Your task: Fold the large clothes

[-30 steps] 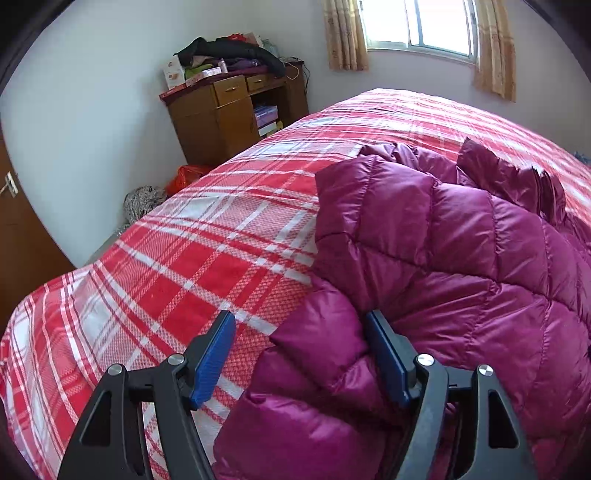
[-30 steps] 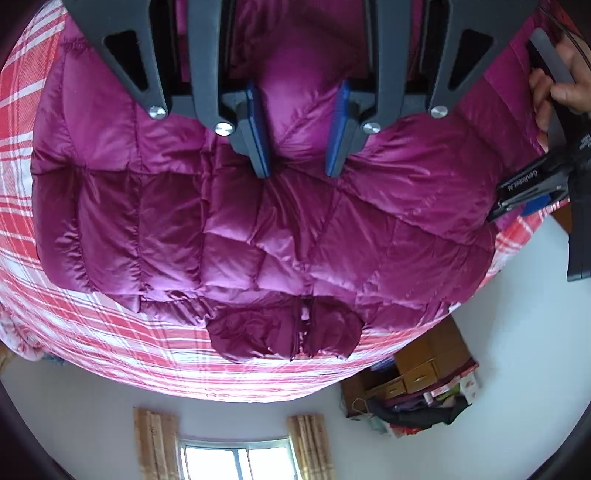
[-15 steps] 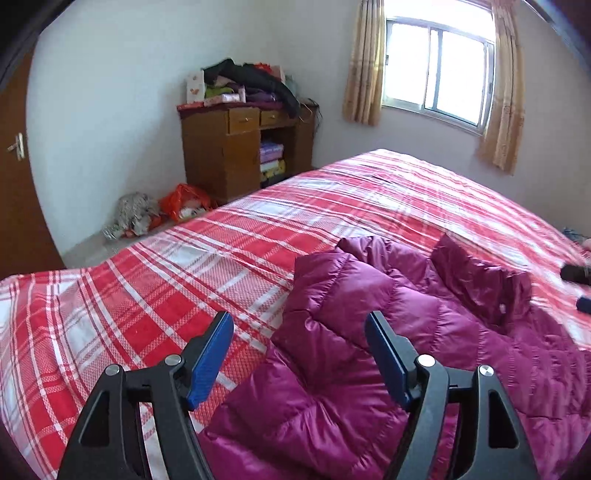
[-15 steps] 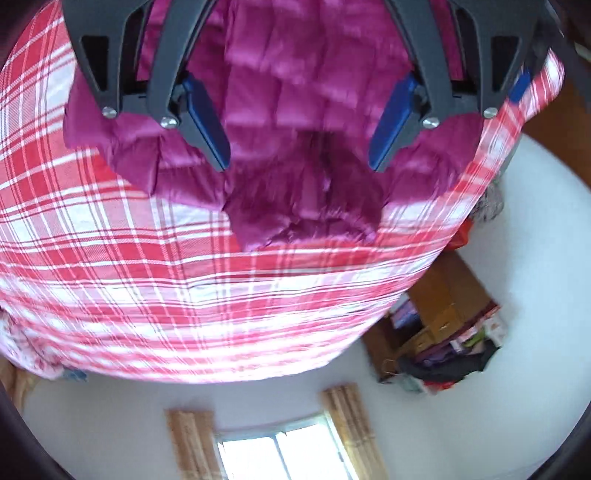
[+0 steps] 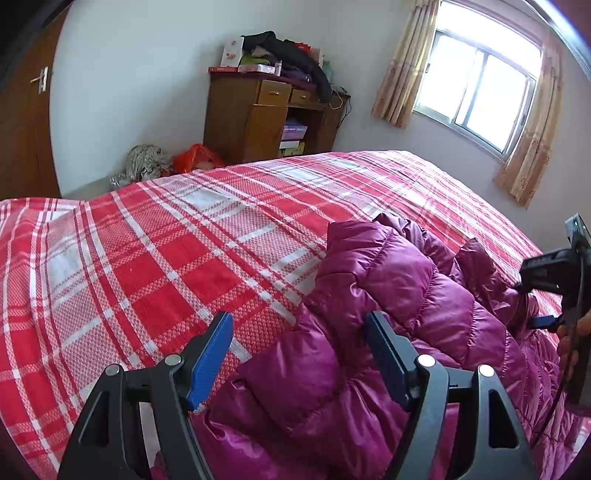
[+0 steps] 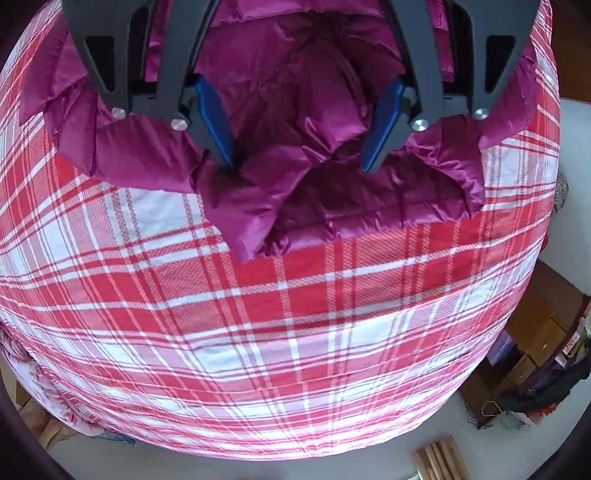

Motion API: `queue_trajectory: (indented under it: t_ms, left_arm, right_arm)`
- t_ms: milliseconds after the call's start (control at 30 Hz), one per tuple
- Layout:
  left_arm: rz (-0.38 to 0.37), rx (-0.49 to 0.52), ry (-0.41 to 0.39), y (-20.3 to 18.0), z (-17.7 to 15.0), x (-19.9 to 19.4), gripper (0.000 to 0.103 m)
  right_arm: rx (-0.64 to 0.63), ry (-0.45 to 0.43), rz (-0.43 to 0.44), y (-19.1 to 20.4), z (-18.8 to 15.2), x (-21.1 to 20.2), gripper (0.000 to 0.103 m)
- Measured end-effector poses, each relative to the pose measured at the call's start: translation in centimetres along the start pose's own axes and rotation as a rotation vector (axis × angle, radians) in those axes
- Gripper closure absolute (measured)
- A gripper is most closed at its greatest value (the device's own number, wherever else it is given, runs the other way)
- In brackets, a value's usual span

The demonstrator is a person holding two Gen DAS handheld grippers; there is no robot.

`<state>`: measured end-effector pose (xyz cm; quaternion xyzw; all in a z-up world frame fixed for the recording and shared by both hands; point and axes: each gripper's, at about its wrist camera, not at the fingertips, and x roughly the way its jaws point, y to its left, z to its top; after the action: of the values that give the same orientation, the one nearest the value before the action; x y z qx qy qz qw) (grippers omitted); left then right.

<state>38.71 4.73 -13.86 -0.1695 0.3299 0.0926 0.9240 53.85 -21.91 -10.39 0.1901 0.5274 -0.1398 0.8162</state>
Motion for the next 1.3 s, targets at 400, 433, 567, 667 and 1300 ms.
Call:
queue_trajectory:
  t_ms: [400, 433, 567, 667, 1300]
  left_arm:
    - [-0.021, 0.009, -0.003, -0.1, -0.2, -0.2, 0.029]
    - [-0.024, 0.013, 0.004, -0.2, -0.2, -0.1, 0.029]
    - [-0.041, 0.046, 0.025, -0.9, 0.0, 0.1, 0.029]
    - [-0.074, 0.100, -0.001, -2.2, 0.8, -1.1, 0.029]
    - [0.060, 0.591, 0.144, -25.8, 0.8, 7.4, 0.040]
  right_arm:
    - [0.043, -0.004, 0.075, -9.0, -5.1, -1.2, 0.094]
    - [0.066, -0.056, 0.131, -9.9, -5.6, -1.2, 0.097]
    - [-0.037, -0.288, 0.196, -10.4, -8.7, -1.3, 0.097]
    - [-0.032, -0.298, 0.193, -10.2, -8.8, -1.5, 0.097]
    - [-0.011, -0.312, 0.256, -11.1, -9.3, -1.5, 0.094]
